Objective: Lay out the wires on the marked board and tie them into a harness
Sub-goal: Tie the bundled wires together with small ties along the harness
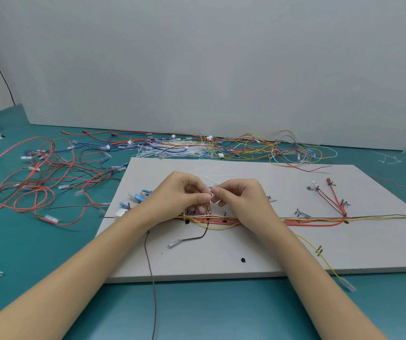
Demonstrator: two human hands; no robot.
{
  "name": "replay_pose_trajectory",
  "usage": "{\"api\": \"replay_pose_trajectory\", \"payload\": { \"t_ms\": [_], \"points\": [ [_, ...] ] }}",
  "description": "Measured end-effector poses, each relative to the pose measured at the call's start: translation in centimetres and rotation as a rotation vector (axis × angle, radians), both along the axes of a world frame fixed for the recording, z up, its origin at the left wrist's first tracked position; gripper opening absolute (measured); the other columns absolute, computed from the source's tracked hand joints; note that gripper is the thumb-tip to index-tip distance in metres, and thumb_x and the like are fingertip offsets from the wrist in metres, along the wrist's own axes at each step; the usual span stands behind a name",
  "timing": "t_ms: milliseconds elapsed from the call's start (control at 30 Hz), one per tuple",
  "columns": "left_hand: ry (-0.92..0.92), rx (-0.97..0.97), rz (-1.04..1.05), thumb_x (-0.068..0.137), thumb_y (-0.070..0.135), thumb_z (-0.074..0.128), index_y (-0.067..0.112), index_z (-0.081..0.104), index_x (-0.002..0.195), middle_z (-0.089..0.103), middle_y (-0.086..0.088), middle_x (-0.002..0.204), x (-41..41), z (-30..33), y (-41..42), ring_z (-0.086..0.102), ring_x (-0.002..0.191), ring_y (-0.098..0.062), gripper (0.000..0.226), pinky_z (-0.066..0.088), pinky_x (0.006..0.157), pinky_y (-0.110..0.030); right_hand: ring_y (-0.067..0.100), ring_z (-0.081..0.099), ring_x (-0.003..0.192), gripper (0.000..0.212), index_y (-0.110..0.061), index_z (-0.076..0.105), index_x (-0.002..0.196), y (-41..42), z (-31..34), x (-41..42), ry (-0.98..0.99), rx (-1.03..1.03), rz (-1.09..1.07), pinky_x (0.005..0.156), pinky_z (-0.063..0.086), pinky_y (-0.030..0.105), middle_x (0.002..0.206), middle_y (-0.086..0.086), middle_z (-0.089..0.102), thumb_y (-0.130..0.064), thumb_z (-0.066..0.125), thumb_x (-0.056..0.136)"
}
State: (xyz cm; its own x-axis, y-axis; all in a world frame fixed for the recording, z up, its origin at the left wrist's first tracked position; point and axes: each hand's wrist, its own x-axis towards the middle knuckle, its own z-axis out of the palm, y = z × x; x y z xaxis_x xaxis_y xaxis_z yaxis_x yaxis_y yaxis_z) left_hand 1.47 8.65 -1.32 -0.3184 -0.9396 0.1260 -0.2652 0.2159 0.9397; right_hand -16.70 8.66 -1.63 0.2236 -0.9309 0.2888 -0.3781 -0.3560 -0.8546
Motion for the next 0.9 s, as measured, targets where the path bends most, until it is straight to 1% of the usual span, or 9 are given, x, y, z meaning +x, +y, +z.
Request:
{"api": "replay_pose_trajectory", "payload": {
  "t_ms": [67, 133, 200, 300, 367, 533, 700, 800, 900],
  "points": [
    [0.032, 0.023, 0.010, 0.086, 0.002, 0.069, 0.001, 0.072, 0.087, 0.071, -0.006, 0.062, 0.00, 0.00, 0.04, 0.066, 0.054, -0.011, 0.003, 0.045, 0.048, -0.015, 0.012, 0.062, 0.062, 0.018, -0.002, 0.075, 0.081, 0.00, 0.05, -0.14, -0.017, 0.023, 0.010, 0.057, 0.047, 0.018, 0.075, 0.010, 0.073, -0.011, 0.064, 0.092],
    [0.048, 0.052, 0.012, 0.085, -0.001, 0.069, -0.004, 0.072, 0.094, 0.072, -0.009, 0.066, 0.14, 0.03, 0.04, 0.066, 0.055, -0.012, 0.010, 0.048, 0.050, -0.016, 0.011, 0.061, 0.062, 0.019, -0.002, 0.075, 0.083, 0.05, 0.07, -0.24, -0.031, 0.042, 0.015, 0.053, 0.040, 0.010, 0.076, 0.010, 0.073, -0.011, 0.062, 0.093],
    [0.069, 0.094, -0.002, 0.085, -0.007, 0.066, -0.009, 0.070, 0.101, 0.073, -0.011, 0.071, 0.39, 0.12, 0.00, 0.068, 0.058, -0.012, 0.016, 0.050, 0.053, -0.017, 0.012, 0.061, 0.063, 0.019, -0.001, 0.075, 0.085, 0.06, 0.06, -0.31, -0.041, 0.054, 0.021, 0.052, 0.038, 0.009, 0.077, 0.011, 0.073, -0.011, 0.062, 0.094],
    [0.110, 0.139, -0.014, 0.086, -0.009, 0.064, -0.008, 0.067, 0.101, 0.074, -0.016, 0.079, 0.56, 0.39, 0.10, 0.071, 0.065, -0.016, 0.016, 0.053, 0.055, -0.019, 0.010, 0.060, 0.062, 0.016, -0.002, 0.076, 0.085, 0.08, 0.10, -0.33, -0.055, 0.062, 0.024, 0.051, 0.038, 0.009, 0.077, 0.011, 0.073, -0.012, 0.065, 0.092],
    [0.136, 0.150, -0.014, 0.085, -0.008, 0.065, -0.002, 0.062, 0.094, 0.074, -0.016, 0.075, 0.50, 0.56, 0.21, 0.070, 0.061, -0.016, 0.011, 0.052, 0.053, -0.019, 0.007, 0.059, 0.059, 0.014, -0.004, 0.076, 0.082, 0.12, 0.10, -0.34, -0.072, 0.064, 0.015, 0.049, 0.038, 0.009, 0.074, 0.009, 0.073, -0.011, 0.068, 0.089],
    [0.163, 0.146, -0.008, 0.085, -0.010, 0.064, 0.003, 0.050, 0.082, 0.071, -0.011, 0.064, 0.14, 0.83, 0.49, 0.065, 0.049, -0.011, 0.020, 0.047, 0.046, -0.016, 0.004, 0.057, 0.056, 0.012, -0.005, 0.077, 0.081, 0.35, 0.09, -0.11, -0.045, 0.034, 0.036, 0.052, 0.040, 0.010, 0.071, 0.002, 0.072, -0.008, 0.068, 0.088],
    [0.136, 0.124, -0.012, 0.086, -0.009, 0.064, 0.004, 0.048, 0.081, 0.070, -0.008, 0.061, 0.08, 0.94, 0.67, 0.064, 0.048, -0.009, 0.022, 0.046, 0.046, -0.014, 0.009, 0.056, 0.060, 0.011, -0.004, 0.077, 0.085, 0.38, 0.01, -0.08, -0.013, 0.011, 0.083, 0.059, 0.045, 0.019, 0.074, 0.003, 0.073, -0.008, 0.067, 0.089],
    [0.127, 0.120, -0.011, 0.086, -0.007, 0.065, 0.005, 0.049, 0.083, 0.069, -0.011, 0.065, 0.15, 0.88, 0.63, 0.065, 0.052, -0.011, 0.020, 0.047, 0.049, -0.016, 0.010, 0.055, 0.061, 0.011, -0.007, 0.077, 0.086, 0.38, -0.09, -0.08, 0.005, -0.002, 0.080, 0.058, 0.044, 0.019, 0.074, 0.002, 0.073, -0.010, 0.067, 0.090],
    [0.118, 0.120, -0.018, 0.087, -0.005, 0.065, 0.006, 0.050, 0.084, 0.070, -0.010, 0.065, 0.18, 0.80, 0.54, 0.065, 0.052, -0.011, 0.019, 0.047, 0.050, -0.016, 0.014, 0.055, 0.063, 0.013, -0.010, 0.076, 0.085, 0.32, -0.15, -0.10, 0.024, 0.004, 0.081, 0.059, 0.043, 0.024, 0.075, 0.002, 0.072, -0.013, 0.066, 0.091]
  ]
}}
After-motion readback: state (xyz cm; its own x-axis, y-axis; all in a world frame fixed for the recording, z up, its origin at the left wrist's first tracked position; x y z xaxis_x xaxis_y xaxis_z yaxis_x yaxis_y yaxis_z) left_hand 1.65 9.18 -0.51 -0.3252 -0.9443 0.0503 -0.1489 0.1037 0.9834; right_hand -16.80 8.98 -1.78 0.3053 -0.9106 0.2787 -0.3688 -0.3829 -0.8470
